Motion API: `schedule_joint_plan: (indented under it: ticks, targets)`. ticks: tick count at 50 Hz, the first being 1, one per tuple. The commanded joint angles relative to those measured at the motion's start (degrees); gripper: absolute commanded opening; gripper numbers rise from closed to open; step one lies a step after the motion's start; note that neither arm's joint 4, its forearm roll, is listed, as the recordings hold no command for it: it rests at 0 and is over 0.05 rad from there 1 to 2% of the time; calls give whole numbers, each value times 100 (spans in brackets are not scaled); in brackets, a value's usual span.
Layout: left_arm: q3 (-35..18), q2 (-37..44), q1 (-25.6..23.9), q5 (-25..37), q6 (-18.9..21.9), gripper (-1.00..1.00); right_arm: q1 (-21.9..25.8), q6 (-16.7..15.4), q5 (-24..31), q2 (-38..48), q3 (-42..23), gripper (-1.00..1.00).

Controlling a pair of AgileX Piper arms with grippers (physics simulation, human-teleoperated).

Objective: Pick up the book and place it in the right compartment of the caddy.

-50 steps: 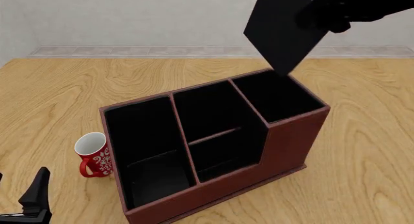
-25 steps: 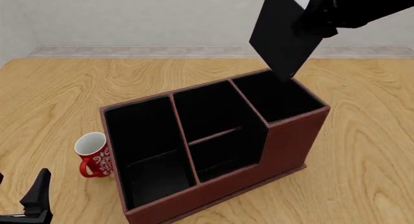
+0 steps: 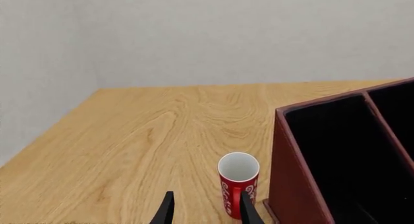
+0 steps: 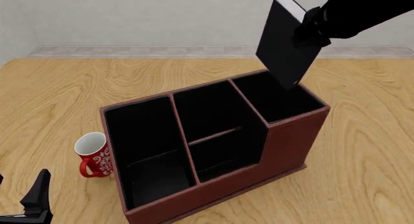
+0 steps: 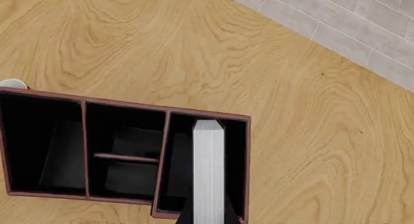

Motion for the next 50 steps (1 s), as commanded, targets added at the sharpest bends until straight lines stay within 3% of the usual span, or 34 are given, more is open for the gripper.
schedule_joint_plan:
  ticks: [1, 39, 41, 50]
  targets:
    - [6, 0, 27, 20, 8, 100, -12, 168, 0, 38, 12, -100]
    - [8, 0, 60, 84, 71, 100, 6, 231, -6, 163, 191, -100]
    - [8, 0, 65, 94, 77, 100, -101, 112, -2, 206, 276, -100]
    - [7, 0, 67, 100, 87, 100, 34, 257, -76, 236, 378, -100]
